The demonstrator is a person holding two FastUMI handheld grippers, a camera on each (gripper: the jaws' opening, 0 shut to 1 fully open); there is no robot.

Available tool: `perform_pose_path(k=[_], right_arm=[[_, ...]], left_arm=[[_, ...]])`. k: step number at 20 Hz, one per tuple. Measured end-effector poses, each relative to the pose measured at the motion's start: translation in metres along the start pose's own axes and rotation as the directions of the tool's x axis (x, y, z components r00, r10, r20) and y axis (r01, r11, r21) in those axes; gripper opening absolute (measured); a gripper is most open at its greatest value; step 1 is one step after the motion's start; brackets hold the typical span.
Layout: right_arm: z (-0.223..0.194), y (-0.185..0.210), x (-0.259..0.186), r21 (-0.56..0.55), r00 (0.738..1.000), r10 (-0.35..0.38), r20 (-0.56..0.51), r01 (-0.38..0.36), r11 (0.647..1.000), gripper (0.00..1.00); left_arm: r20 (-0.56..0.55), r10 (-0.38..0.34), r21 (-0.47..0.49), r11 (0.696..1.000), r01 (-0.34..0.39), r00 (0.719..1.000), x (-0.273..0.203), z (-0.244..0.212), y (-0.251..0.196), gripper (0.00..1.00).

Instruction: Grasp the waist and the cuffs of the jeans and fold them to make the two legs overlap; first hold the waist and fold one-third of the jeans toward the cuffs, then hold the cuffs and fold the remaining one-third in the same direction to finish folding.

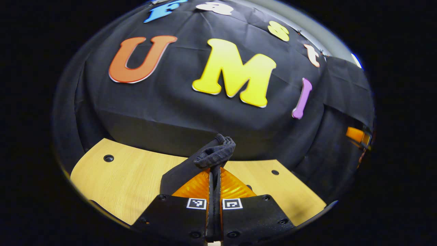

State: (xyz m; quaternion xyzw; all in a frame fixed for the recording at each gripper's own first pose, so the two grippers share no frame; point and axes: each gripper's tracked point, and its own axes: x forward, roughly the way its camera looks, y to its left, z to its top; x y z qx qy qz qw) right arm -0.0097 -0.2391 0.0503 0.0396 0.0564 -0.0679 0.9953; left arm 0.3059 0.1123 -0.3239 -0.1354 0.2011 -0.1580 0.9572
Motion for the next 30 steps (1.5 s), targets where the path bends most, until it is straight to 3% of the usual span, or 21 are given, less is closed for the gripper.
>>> perform_pose_path(k=[6, 12, 16, 19, 20, 23, 24, 25, 27, 29, 30], right_arm=[[-0.001, -0.017, -0.008, 0.014, 0.999, -0.036, 0.002, 0.036, 0.999, 0.98], [-0.002, -0.036, -0.018, 0.018, 0.997, -0.075, 0.001, 0.075, 0.997, 0.98], [-0.009, -0.045, -0.024, 0.027, 0.996, -0.093, -0.015, 0.094, 0.995, 0.99], [-0.016, -0.046, -0.027, 0.018, 0.995, -0.097, -0.027, 0.097, 0.995, 0.98], [-0.018, -0.044, -0.028, 0.016, 0.995, -0.095, -0.032, 0.095, 0.995, 0.98], [-0.029, -0.040, -0.029, -0.003, 0.995, -0.091, -0.050, 0.091, 0.996, 0.98], [-0.031, -0.038, -0.030, -0.010, 0.995, -0.087, -0.055, 0.087, 0.996, 0.94], [-0.034, -0.036, -0.030, -0.017, 0.995, -0.083, -0.062, 0.083, 0.996, 0.98], [-0.039, -0.032, -0.030, -0.029, 0.995, -0.079, -0.066, 0.077, 0.997, 0.99], [-0.042, -0.023, -0.028, -0.030, 0.995, -0.064, -0.073, 0.062, 0.998, 0.94], [-0.043, -0.017, -0.026, -0.028, 0.996, -0.056, -0.074, 0.054, 0.998, 0.94]], left_arm=[[-0.129, -0.041, 0.174, 0.983, 0.063, 0.991, 0.027, -0.070, -0.048, 0.03], [-0.259, -0.006, 0.398, 0.910, 0.113, 0.966, 0.037, -0.144, -0.070, 0.04], [-0.317, 0.015, 0.445, 0.886, 0.134, 0.948, 0.039, -0.178, -0.067, 0.05], [-0.397, -0.004, 0.437, 0.878, 0.193, 0.918, 0.039, -0.207, -0.067, 0.08], [-0.397, -0.025, 0.433, 0.876, 0.212, 0.917, 0.036, -0.206, -0.073, 0.34], [-0.350, -0.014, 0.440, 0.880, 0.178, 0.936, 0.038, -0.199, -0.075, 0.82], [-0.348, -0.012, 0.434, 0.884, 0.173, 0.937, 0.038, -0.198, -0.074, 0.83], [-0.345, -0.017, 0.426, 0.888, 0.172, 0.939, 0.037, -0.198, -0.076, 0.82], [-0.354, -0.045, 0.400, 0.896, 0.195, 0.934, 0.032, -0.198, -0.083, 0.84], [-0.326, -0.053, 0.414, 0.889, 0.193, 0.944, 0.025, -0.185, -0.087, 0.89], [-0.308, -0.063, 0.414, 0.890, 0.193, 0.949, 0.020, -0.176, -0.089, 0.98]])
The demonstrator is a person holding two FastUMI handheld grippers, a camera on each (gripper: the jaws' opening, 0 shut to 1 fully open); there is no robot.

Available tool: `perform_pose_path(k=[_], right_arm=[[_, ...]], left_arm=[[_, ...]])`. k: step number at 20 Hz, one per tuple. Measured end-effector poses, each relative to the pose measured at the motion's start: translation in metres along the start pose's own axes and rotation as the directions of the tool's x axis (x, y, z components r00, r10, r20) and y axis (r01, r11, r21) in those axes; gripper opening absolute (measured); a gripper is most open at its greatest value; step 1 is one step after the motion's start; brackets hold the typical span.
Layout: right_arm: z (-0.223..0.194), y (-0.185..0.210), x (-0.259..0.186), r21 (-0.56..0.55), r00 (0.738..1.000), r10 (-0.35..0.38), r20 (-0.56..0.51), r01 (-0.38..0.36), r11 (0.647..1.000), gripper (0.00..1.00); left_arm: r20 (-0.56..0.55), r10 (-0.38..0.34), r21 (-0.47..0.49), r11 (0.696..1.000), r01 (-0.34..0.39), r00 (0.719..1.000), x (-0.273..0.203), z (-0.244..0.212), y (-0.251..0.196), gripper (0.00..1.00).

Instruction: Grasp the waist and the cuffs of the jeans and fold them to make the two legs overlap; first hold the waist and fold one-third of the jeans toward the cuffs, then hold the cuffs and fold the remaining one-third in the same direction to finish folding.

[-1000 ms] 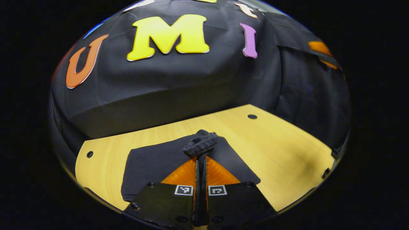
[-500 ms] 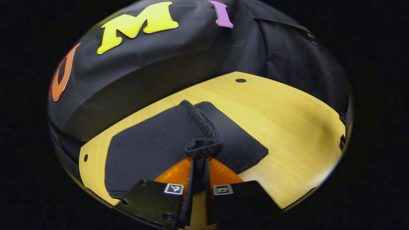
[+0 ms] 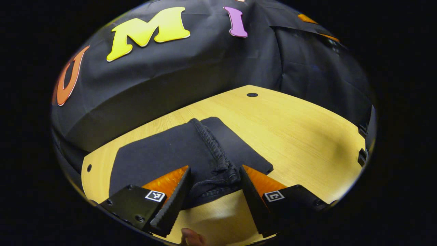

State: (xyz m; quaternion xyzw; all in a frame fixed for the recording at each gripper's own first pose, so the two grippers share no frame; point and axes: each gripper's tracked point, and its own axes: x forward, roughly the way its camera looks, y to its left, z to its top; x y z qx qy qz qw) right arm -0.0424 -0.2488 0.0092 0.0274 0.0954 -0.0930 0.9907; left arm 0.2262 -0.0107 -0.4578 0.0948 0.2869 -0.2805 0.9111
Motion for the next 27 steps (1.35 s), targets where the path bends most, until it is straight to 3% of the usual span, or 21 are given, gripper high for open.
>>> perform_pose_path(k=[1, 4, 6, 7, 8, 11, 12, 14, 17, 18, 19, 22, 25, 27], right_arm=[[0.000, 0.007, 0.002, 0.002, 1.000, 0.012, 0.000, -0.012, 1.000, 0.94], [-0.004, 0.039, 0.011, 0.010, 0.998, 0.066, -0.005, -0.066, 0.998, 0.94], [-0.008, 0.063, 0.018, 0.018, 0.994, 0.106, -0.010, -0.106, 0.994, 0.94], [-0.008, 0.076, 0.020, 0.022, 0.991, 0.130, -0.010, -0.130, 0.991, 0.99], [-0.008, 0.090, 0.021, 0.022, 0.988, 0.152, -0.008, -0.152, 0.988, 0.94], [-0.006, 0.126, 0.027, 0.033, 0.977, 0.211, -0.002, -0.211, 0.977, 0.94], [-0.005, 0.137, 0.028, 0.037, 0.974, 0.227, 0.000, -0.227, 0.973, 1.00], [-0.002, 0.162, 0.028, 0.053, 0.962, 0.273, 0.007, -0.273, 0.960, 0.94], [0.009, 0.187, 0.027, 0.062, 0.951, 0.308, 0.030, -0.309, 0.949, 1.00], [0.013, 0.195, 0.024, 0.061, 0.947, 0.320, 0.036, -0.322, 0.945, 1.00], [0.015, 0.201, 0.024, 0.058, 0.944, 0.328, 0.042, -0.330, 0.942, 0.94], [0.025, 0.210, 0.022, 0.059, 0.941, 0.334, 0.059, -0.337, 0.940, 0.94], [0.032, 0.217, 0.017, 0.057, 0.938, 0.340, 0.075, -0.344, 0.937, 0.94], [0.034, 0.221, 0.015, 0.047, 0.934, 0.348, 0.083, -0.352, 0.935, 0.94]], left_arm=[[0.026, 0.007, -0.007, 1.000, -0.006, 1.000, -0.008, 0.010, 0.003, 0.90], [0.139, 0.069, -0.058, 0.996, -0.061, 0.988, -0.044, 0.058, 0.031, 0.90], [0.214, 0.130, -0.114, 0.988, -0.107, 0.968, -0.074, 0.085, 0.054, 0.93], [0.246, 0.152, -0.137, 0.983, -0.121, 0.957, -0.088, 0.097, 0.065, 0.95], [0.275, 0.183, -0.152, 0.978, -0.146, 0.944, -0.102, 0.109, 0.080, 0.99], [0.342, 0.269, -0.206, 0.956, -0.208, 0.900, -0.132, 0.131, 0.117, 0.99], [0.358, 0.289, -0.231, 0.949, -0.215, 0.888, -0.141, 0.138, 0.127, 0.99], [0.390, 0.331, -0.271, 0.933, -0.237, 0.859, -0.159, 0.149, 0.145, 0.99], [0.422, 0.392, -0.310, 0.910, -0.276, 0.818, -0.185, 0.168, 0.165, 0.99], [0.431, 0.402, -0.323, 0.905, -0.278, 0.808, -0.192, 0.174, 0.171, 0.99], [0.434, 0.413, -0.331, 0.900, -0.284, 0.800, -0.198, 0.177, 0.176, 0.99], [0.440, 0.463, -0.347, 0.878, -0.330, 0.769, -0.212, 0.182, 0.190, 0.99], [0.450, 0.475, -0.370, 0.870, -0.326, 0.756, -0.220, 0.187, 0.193, 0.99], [0.452, 0.480, -0.371, 0.868, -0.331, 0.752, -0.223, 0.187, 0.195, 0.94]])
